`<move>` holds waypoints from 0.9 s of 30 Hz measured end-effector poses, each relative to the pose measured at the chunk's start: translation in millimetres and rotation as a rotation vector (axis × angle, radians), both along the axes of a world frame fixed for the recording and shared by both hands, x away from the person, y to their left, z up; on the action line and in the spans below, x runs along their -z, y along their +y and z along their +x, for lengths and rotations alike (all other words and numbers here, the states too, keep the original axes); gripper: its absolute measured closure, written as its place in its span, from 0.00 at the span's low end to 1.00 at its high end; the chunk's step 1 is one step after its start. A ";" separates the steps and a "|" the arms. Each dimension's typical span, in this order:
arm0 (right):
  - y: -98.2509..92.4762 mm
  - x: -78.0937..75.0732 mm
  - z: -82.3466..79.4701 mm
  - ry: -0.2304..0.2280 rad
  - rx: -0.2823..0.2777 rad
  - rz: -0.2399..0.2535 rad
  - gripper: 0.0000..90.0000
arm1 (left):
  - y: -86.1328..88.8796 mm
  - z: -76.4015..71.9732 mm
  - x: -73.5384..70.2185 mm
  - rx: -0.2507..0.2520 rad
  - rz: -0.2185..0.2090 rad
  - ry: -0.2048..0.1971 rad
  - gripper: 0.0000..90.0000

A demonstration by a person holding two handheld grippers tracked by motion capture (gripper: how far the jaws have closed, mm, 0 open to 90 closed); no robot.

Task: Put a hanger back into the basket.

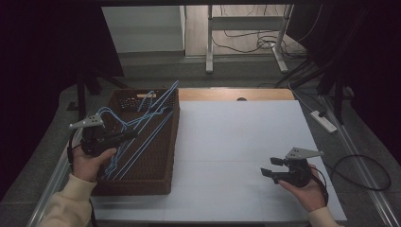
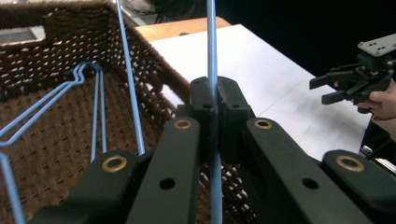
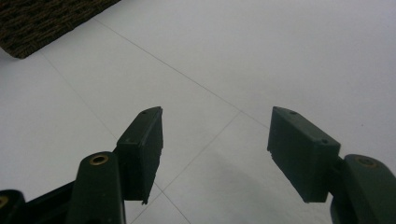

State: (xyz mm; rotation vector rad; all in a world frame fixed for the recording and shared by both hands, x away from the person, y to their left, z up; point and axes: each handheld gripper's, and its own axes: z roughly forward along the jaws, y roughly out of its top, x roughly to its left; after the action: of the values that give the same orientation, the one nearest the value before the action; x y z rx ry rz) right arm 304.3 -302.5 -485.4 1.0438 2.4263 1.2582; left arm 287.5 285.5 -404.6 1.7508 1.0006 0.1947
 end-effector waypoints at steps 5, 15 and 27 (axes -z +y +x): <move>0.5 -0.3 -0.4 -0.003 -0.002 0.005 0.40 | 5.9 2.6 6.0 -0.009 0.012 0.026 0.97; 0.6 0.0 -0.4 -0.004 -0.002 0.001 0.40 | 16.6 5.2 12.2 -0.029 0.016 0.053 0.97; 0.9 0.2 -0.2 -0.001 0.000 -0.002 0.40 | 23.1 7.7 21.9 -0.024 0.031 0.112 0.97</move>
State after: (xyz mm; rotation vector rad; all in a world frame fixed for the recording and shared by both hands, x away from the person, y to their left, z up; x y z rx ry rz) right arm 304.0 -301.6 -485.7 1.0422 2.4267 1.2555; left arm 295.2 308.6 -426.5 1.7951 1.1052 0.1287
